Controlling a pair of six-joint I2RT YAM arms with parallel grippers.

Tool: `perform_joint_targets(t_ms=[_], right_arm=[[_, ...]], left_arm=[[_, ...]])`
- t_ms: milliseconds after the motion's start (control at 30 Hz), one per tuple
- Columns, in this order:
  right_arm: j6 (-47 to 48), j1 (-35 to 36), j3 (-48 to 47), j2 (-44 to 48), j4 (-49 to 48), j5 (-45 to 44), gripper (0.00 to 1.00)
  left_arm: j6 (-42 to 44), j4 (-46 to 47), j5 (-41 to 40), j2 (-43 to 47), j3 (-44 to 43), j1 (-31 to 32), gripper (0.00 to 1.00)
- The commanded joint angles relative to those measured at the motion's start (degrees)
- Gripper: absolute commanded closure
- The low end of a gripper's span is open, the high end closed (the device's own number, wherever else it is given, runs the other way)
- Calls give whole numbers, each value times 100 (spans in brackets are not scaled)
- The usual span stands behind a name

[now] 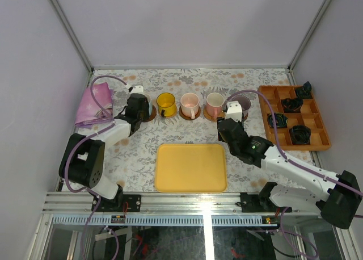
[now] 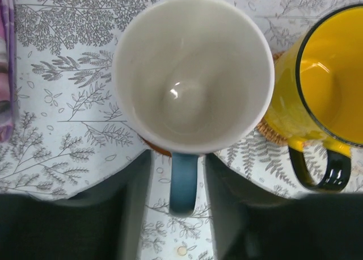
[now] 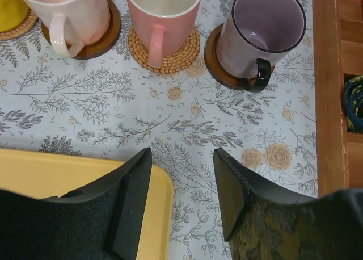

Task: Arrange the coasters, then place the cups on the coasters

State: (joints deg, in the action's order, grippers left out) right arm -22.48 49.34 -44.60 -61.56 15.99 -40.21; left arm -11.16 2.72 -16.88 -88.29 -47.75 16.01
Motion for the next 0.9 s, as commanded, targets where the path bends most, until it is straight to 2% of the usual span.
perform_joint_targets(t_ms=[0, 67, 167, 867], right_arm=[[-63, -42, -174, 27, -149, 62, 45], [-77, -50, -176, 33, -136, 68, 45], [-81, -50, -173, 46, -147, 99, 45], [-184, -51, -138, 209, -88, 218, 45]], left_arm=[[-138, 283, 4, 101, 76, -33, 49], [-154, 273, 10, 145, 134, -23, 42], [-165, 272, 6, 214, 198, -27, 39], [-263, 48, -128, 668, 509, -21, 33]])
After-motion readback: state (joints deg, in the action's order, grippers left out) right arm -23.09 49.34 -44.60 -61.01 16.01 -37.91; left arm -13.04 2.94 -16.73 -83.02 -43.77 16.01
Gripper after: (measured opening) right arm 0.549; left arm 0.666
